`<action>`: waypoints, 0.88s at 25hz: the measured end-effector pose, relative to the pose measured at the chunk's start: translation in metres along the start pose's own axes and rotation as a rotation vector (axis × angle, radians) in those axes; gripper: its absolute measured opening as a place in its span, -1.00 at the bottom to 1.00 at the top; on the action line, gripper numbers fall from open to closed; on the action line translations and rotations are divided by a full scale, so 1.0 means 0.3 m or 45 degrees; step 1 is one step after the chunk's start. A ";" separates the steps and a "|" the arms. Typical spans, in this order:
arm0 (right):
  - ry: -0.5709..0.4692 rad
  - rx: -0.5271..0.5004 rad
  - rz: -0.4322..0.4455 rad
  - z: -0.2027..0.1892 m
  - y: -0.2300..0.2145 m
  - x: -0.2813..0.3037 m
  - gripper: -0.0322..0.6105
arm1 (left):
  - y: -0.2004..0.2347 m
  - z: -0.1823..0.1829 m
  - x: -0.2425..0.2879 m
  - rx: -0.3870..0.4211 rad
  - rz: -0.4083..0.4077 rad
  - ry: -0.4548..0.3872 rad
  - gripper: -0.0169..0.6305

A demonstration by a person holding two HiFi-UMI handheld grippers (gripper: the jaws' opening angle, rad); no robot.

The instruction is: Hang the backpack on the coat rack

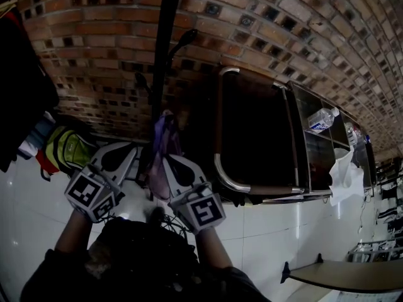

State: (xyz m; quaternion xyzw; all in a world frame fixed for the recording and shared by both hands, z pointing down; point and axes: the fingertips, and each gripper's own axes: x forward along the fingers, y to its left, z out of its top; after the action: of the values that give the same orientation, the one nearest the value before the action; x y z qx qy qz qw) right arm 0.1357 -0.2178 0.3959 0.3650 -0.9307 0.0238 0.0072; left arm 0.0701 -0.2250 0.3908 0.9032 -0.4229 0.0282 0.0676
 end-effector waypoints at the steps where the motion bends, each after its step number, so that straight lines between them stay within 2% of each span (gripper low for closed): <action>1: 0.006 -0.002 -0.014 -0.002 0.020 0.000 -0.90 | 0.001 -0.005 -0.025 -0.003 -0.010 -0.001 -0.81; 10: 0.018 -0.037 -0.177 0.004 0.250 -0.006 -0.90 | 0.000 -0.023 -0.322 0.006 -0.096 -0.026 -0.81; 22: 0.028 -0.086 -0.359 0.028 0.556 -0.178 -0.90 | -0.069 -0.045 -0.704 -0.013 -0.150 -0.052 -0.81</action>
State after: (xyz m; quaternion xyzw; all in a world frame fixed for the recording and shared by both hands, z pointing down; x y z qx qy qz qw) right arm 0.0615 -0.0600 0.3795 0.4913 -0.8704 -0.0047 0.0328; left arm -0.0493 -0.0494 0.3792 0.9265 -0.3705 0.0036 0.0652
